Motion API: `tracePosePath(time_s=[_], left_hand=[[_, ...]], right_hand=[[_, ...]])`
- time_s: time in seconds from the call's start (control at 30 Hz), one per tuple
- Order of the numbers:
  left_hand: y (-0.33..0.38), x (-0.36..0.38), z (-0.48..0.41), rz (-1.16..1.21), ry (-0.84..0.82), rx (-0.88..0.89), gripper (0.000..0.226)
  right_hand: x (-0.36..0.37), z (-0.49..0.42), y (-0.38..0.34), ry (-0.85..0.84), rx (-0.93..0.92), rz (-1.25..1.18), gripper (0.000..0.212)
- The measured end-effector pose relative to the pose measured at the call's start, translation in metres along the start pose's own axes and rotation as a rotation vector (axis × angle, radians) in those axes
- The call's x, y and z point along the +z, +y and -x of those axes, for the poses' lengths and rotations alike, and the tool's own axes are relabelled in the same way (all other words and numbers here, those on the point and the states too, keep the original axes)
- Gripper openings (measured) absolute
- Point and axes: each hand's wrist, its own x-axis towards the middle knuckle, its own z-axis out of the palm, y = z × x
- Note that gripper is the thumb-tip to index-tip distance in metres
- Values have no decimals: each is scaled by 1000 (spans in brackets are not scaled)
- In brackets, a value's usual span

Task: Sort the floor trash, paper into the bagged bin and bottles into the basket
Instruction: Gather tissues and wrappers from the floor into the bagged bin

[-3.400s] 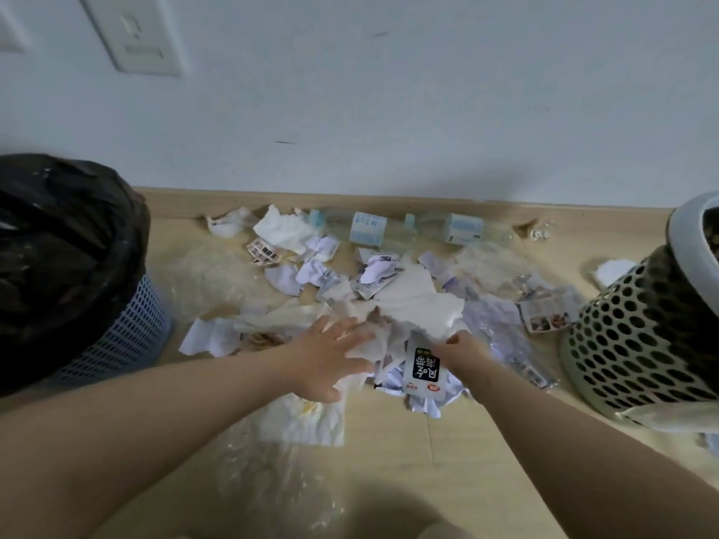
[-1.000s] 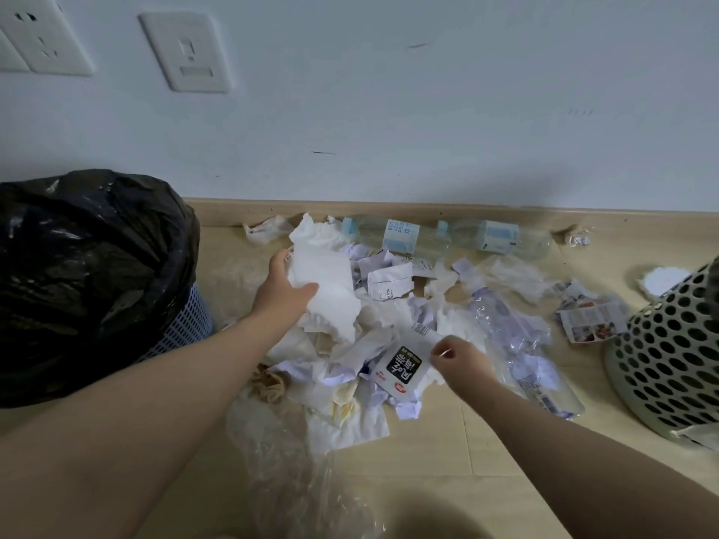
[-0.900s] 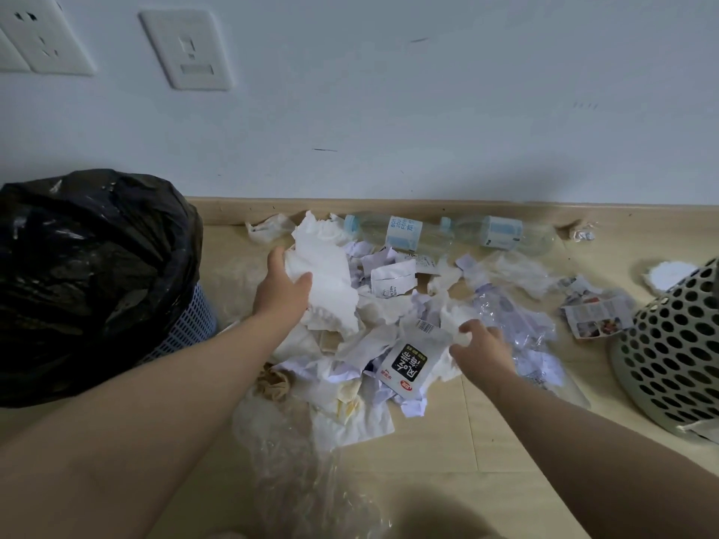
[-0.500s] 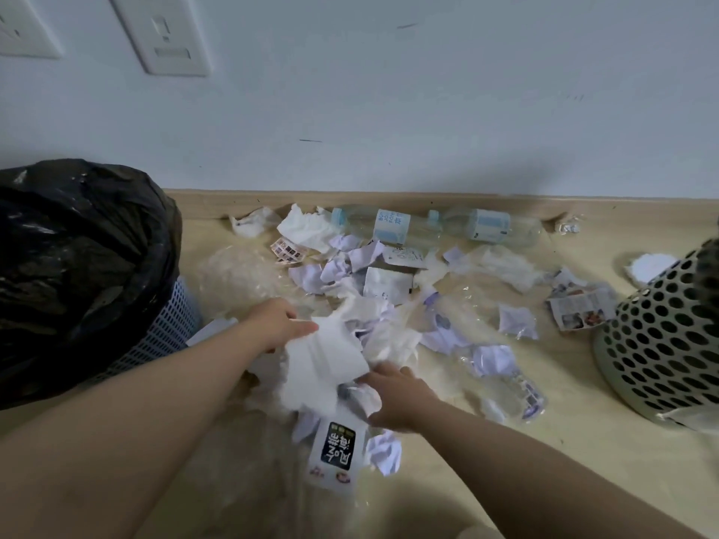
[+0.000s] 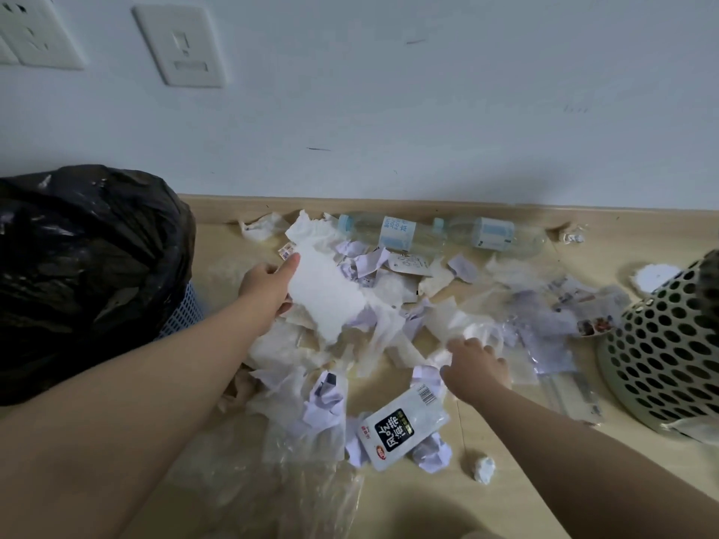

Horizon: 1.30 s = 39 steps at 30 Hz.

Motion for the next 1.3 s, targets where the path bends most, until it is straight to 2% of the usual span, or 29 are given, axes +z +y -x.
tracePosePath(time_s=[0.13, 0.2, 0.27, 0.43, 0.5, 0.57, 0.67, 0.73, 0.83, 0.93, 1.0, 1.13, 1.2, 1.3], left_hand=[[14, -2, 0, 204, -26, -32, 25], [17, -3, 2, 193, -63, -41, 18], [13, -7, 2, 90, -107, -69, 17], [-5, -27, -3, -413, -180, 7, 23], [-17, -33, 0, -545, -326, 29, 20], [-37, -37, 5, -686, -493, -30, 25], [-62, -36, 13, -834, -589, -89, 32], [-65, -31, 10, -902, -529, 31, 32], [-54, -19, 12, -873, -448, 136, 22], [-44, -7, 14, -622, -402, 148, 19], [-34, -1, 17, -468, -363, 151, 18], [-14, 2, 16, -349, -223, 185, 16], [-9, -1, 12, -383, -144, 203, 19], [-5, -8, 7, -607, 14, 299, 24]], right_hand=[[-16, -6, -10, 147, 41, -270, 38], [-19, -7, -21, 154, 36, -434, 39], [-16, -3, -32, 133, -55, -473, 43], [10, 19, -58, 13, -547, 13, 67], [27, 31, -66, -98, -713, 193, 76], [45, 41, -65, -200, -799, 348, 80], [57, 44, -53, -173, -834, 488, 70], [51, 37, -44, -132, -791, 498, 68], [36, 23, -34, -111, -572, 344, 52], [21, 10, -27, -83, -359, 91, 27], [9, 1, -24, -38, -285, -111, 24], [-20, -12, -26, 111, -122, -502, 11], [-32, -14, -28, 159, -43, -687, 5], [-47, -15, -30, 167, 56, -1027, 6]])
